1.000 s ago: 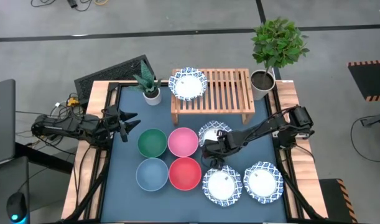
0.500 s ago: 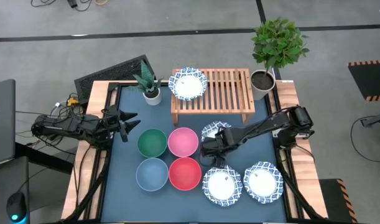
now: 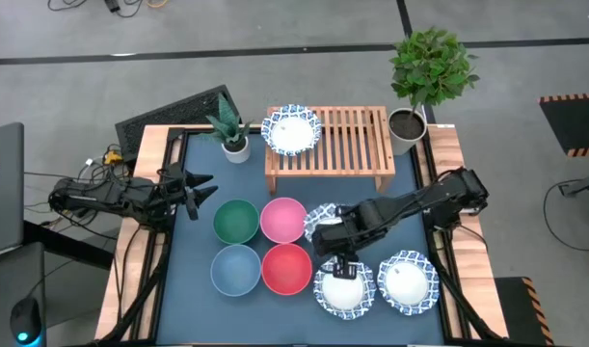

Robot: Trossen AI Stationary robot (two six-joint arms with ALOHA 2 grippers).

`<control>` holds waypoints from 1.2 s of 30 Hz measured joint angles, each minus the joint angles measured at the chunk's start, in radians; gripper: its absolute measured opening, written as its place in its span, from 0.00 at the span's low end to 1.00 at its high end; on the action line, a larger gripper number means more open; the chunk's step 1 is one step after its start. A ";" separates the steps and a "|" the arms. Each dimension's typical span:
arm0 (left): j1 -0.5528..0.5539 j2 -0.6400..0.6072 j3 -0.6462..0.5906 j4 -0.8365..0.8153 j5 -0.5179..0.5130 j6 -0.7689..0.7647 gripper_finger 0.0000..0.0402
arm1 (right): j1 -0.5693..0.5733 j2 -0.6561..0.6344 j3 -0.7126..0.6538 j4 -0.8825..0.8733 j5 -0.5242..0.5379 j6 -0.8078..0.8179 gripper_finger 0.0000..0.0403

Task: Place and stack bowls onto a shelf
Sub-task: Stack the white patterned bowl on top of the white patterned bowl on the shelf

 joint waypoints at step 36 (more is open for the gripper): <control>0.000 0.000 0.000 -0.056 -0.004 -0.003 0.48 | -0.429 0.000 0.445 0.218 0.433 -0.875 0.06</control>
